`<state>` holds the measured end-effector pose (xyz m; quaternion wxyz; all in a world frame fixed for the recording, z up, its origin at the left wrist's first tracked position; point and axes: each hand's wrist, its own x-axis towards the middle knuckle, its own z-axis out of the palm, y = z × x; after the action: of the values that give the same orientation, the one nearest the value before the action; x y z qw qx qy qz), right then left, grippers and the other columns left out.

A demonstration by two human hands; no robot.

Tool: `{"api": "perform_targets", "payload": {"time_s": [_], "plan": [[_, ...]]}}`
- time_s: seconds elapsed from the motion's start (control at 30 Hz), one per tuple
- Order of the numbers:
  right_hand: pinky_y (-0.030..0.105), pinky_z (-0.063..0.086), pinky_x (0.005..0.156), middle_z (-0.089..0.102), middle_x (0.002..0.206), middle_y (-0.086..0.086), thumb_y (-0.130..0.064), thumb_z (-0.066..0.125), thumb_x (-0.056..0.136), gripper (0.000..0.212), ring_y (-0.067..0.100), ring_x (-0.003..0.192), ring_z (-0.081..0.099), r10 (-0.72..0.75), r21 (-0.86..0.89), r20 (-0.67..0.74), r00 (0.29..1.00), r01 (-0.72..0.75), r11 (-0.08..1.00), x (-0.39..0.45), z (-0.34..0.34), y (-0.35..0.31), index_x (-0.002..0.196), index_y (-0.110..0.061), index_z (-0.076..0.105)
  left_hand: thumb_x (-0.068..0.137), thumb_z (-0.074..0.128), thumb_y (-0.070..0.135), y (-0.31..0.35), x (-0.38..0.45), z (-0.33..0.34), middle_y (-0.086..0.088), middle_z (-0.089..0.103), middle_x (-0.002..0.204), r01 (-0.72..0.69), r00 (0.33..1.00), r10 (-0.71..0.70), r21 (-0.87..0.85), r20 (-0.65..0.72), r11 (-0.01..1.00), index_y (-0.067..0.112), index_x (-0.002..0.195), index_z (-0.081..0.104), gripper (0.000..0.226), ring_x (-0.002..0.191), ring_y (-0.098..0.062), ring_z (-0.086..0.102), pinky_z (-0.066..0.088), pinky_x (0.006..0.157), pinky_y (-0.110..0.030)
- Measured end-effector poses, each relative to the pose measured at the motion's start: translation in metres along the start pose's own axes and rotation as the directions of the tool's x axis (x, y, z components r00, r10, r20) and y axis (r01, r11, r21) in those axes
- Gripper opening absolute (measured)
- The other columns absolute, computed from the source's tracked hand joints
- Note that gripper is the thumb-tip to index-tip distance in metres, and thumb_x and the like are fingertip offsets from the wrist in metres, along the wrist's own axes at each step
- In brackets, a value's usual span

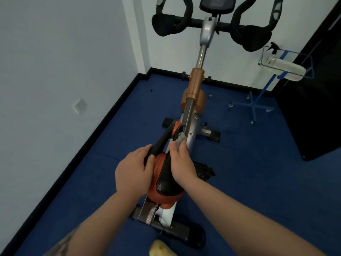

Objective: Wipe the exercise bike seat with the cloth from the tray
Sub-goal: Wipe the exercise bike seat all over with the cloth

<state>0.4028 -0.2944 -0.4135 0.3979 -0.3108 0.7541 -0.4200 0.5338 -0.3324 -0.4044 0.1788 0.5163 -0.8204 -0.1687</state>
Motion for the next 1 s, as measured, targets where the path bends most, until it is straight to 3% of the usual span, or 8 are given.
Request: {"api": "perform_targets", "payload": {"time_s": [0.23,0.37,0.47,0.63,0.77,0.83,0.93,1.0], "plan": [[0.024,0.004,0.118,-0.005,0.155,-0.035,-0.064,0.018,0.091,0.062,-0.017,0.139,-0.007,-0.166,0.068,-0.023,0.986,0.167,0.984,-0.098,0.006,0.029,0.147,-0.051,-0.004,0.089,0.039,0.039,-0.003,0.000,0.002,0.012,0.063,0.117,-0.009,0.999,0.009,0.003,-0.031,1.000,0.029,0.124,0.055,0.040,0.104,-0.009,0.057,0.040,0.072,-0.025],[0.031,0.017,0.119,0.019,0.158,-0.021,-0.058,0.021,0.097,0.058,-0.003,0.143,0.017,-0.074,0.143,0.028,0.997,0.070,0.987,-0.054,0.000,0.017,0.152,-0.041,0.013,0.088,0.037,0.040,-0.002,-0.001,0.001,0.010,0.063,0.118,-0.018,1.000,0.018,-0.006,-0.024,1.000,0.027,0.124,0.055,0.042,0.106,-0.012,0.057,0.040,0.073,-0.026],[0.031,0.029,0.111,0.039,0.150,-0.009,-0.058,0.025,0.098,0.054,0.012,0.132,0.040,0.041,0.240,0.096,0.995,-0.063,0.969,-0.022,-0.009,0.011,0.149,-0.040,0.022,0.089,0.038,0.039,-0.001,0.000,-0.001,0.009,0.064,0.116,-0.025,1.000,0.024,-0.016,-0.015,1.000,0.027,0.124,0.055,0.040,0.103,-0.014,0.057,0.039,0.071,-0.027],[0.027,0.025,0.112,0.028,0.147,-0.037,-0.079,0.023,0.084,0.047,-0.010,0.134,0.029,-0.040,0.254,0.031,0.999,0.031,0.967,-0.075,0.000,0.027,0.131,-0.071,0.018,0.092,0.044,0.033,-0.005,0.002,0.000,0.007,0.063,0.118,-0.026,1.000,0.026,-0.040,-0.001,0.999,0.024,0.125,0.054,0.036,0.103,-0.014,0.058,0.041,0.072,-0.029],[0.025,0.020,0.116,0.021,0.146,-0.039,-0.078,0.023,0.082,0.060,-0.016,0.135,0.020,-0.060,0.272,-0.141,0.988,0.097,0.958,-0.100,0.020,0.030,0.138,-0.060,0.014,0.091,0.043,0.031,-0.008,0.004,0.001,0.004,0.058,0.128,-0.070,0.997,0.072,-0.050,0.028,0.996,0.022,0.128,0.051,0.038,0.112,-0.016,0.055,0.045,0.086,-0.035],[0.024,0.022,0.116,0.031,0.144,-0.032,-0.084,0.021,0.077,0.070,-0.008,0.136,0.028,-0.039,0.271,-0.175,0.984,0.087,0.959,-0.083,0.020,0.022,0.138,-0.051,0.027,0.093,0.040,0.032,-0.011,0.004,0.001,0.005,0.052,0.136,-0.104,0.993,0.107,-0.049,0.057,0.993,0.024,0.133,0.046,0.042,0.121,-0.015,0.049,0.044,0.094,-0.037],[0.035,0.034,0.113,0.054,0.138,-0.006,-0.063,0.024,0.095,0.059,0.011,0.129,0.048,0.162,0.370,-0.194,0.968,-0.081,0.926,-0.050,0.013,0.020,0.136,-0.030,0.053,0.094,0.036,0.032,-0.013,0.006,0.000,0.005,0.048,0.140,-0.152,0.981,0.158,-0.064,0.111,0.986,0.026,0.137,0.040,0.044,0.123,-0.015,0.047,0.044,0.094,-0.038],[0.034,0.035,0.112,0.055,0.138,-0.005,-0.057,0.025,0.098,0.056,0.009,0.126,0.050,0.192,0.383,-0.271,0.943,-0.077,0.920,-0.056,0.018,0.020,0.136,-0.026,0.053,0.094,0.034,0.032,-0.014,0.007,0.000,0.004,0.051,0.137,-0.175,0.974,0.184,-0.078,0.129,0.981,0.025,0.137,0.040,0.044,0.121,-0.017,0.049,0.045,0.092,-0.039]]}}
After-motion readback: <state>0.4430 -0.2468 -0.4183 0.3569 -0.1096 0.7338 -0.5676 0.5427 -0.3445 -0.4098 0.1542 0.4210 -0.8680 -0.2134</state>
